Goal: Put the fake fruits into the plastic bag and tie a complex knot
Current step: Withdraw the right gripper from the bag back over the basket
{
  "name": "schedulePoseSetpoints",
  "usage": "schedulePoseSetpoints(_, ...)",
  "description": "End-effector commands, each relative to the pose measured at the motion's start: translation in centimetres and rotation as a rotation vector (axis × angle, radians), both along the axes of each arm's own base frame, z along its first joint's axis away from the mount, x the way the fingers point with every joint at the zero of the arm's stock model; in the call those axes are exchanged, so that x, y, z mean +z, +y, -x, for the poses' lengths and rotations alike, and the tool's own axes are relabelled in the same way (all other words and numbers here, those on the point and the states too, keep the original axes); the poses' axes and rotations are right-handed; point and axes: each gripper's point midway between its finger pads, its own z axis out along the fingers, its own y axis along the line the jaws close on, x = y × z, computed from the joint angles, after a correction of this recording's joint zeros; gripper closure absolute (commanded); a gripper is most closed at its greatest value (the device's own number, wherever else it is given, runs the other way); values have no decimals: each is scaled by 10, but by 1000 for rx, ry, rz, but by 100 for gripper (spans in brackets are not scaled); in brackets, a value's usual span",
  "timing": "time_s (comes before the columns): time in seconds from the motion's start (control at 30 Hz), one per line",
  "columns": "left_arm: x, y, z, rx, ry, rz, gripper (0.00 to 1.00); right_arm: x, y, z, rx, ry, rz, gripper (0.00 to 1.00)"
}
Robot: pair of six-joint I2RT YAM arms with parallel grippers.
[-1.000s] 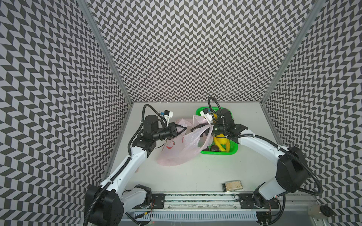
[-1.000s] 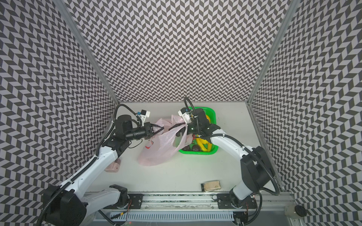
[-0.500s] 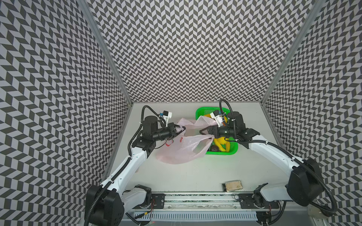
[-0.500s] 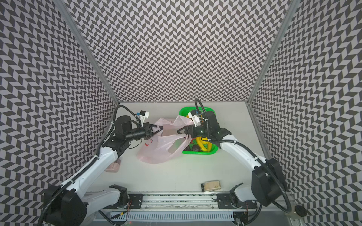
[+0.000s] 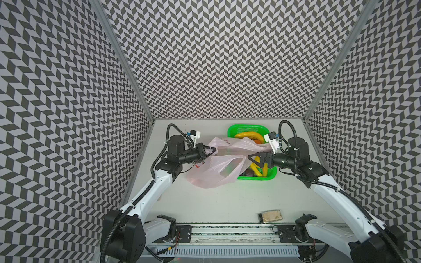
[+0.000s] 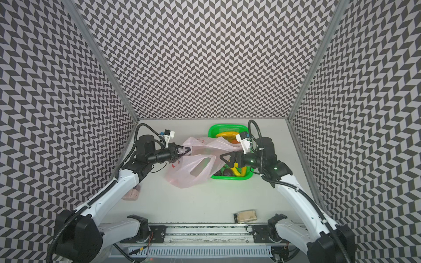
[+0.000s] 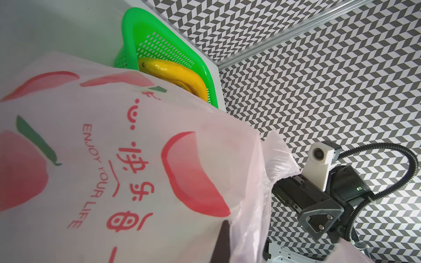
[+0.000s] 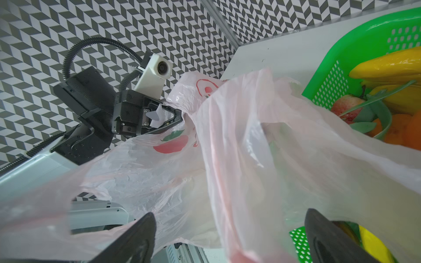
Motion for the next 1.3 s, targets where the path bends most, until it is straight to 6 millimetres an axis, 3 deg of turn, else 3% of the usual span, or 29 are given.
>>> schedulePoseSetpoints(0.0, 11, 1, -4, -1, -42, 11, 100, 2, -5, -1, -8, -17, 3, 1)
schedulePoseSetpoints(0.2, 16, 5, -7, 30, -39, 48, 100, 30, -21, -6, -60, -61, -1, 1)
schedulePoseSetpoints(0.33, 16, 5, -12, 75, -4, 69, 100, 44, -4, 15, 102, -54, -96, 0)
schedulePoseSetpoints(0.47, 19, -4, -10, 82, -3, 82, 100, 31, 6, 17, 133, -17, -115, 1)
schedulePoseSetpoints(0.63, 23, -6, -15, 92, -5, 100, 100, 14, 36, 39, 247, 34, -112, 1)
schedulePoseSetpoints(0.7, 26, -5, -17, 101, -13, 101, 100, 3, 39, 45, 259, 66, -100, 1)
schedulePoseSetpoints(0.83, 29, -1, -25, 130, -21, 100, 100, -9, 35, 52, 251, 99, -89, 1)
schedulePoseSetpoints(1.2, 21, 43, -42, 275, -13, 82, 100, 15, -3, 68, 132, 48, 67, 1)
schedulePoseSetpoints(1.27, 20, 51, -43, 297, -7, 86, 100, 18, -14, 60, 86, 48, 103, 1)
